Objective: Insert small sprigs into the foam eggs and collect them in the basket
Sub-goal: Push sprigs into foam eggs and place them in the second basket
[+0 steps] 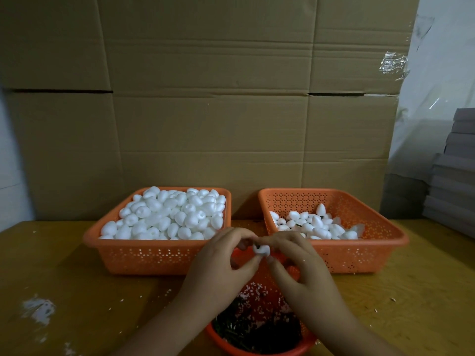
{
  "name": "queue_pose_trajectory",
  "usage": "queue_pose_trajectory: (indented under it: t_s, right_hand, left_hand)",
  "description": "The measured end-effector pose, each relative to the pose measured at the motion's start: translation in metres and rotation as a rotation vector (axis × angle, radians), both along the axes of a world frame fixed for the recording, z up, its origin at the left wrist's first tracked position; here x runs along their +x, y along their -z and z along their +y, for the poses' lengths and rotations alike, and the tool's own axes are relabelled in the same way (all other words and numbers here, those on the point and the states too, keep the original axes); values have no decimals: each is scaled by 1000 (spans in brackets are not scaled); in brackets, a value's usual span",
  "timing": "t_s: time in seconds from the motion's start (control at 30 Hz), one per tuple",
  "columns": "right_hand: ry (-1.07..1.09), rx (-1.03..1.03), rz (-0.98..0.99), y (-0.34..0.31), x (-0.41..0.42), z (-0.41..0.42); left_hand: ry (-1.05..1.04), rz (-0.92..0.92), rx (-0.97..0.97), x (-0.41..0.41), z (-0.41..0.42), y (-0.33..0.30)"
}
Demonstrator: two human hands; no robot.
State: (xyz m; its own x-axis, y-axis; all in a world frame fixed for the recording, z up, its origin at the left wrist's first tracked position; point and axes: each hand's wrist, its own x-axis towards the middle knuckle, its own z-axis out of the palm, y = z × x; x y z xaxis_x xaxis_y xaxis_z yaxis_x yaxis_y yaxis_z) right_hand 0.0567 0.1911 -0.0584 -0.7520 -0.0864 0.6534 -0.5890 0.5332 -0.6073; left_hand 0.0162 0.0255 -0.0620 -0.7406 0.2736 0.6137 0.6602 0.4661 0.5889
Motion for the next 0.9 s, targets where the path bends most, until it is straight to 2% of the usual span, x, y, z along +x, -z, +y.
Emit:
queue_pose_trajectory:
  t_s: [0.13,0.27,0.37,0.63,0.83,0.9]
  right_hand:
    - [15,64,50,2,0,-1]
    - [118,-52,-78,7,-4,3]
    - [163,-26,-127,10,-7,3]
    - [107,-48,-24,6,-3,3]
    - [43,152,97,1,2,0]
    - [49,118,71,3,0,1]
  left_hand:
    - [-8,38,-10,0,1,0]
    - [-13,19,67,-1,0,1]
    - [8,-6,92,-1,0,0]
    - [-28,14,110,-3,0,2]
    - [-30,50,37,-1,0,-1]
    - [-34,44,49,-1,0,-1]
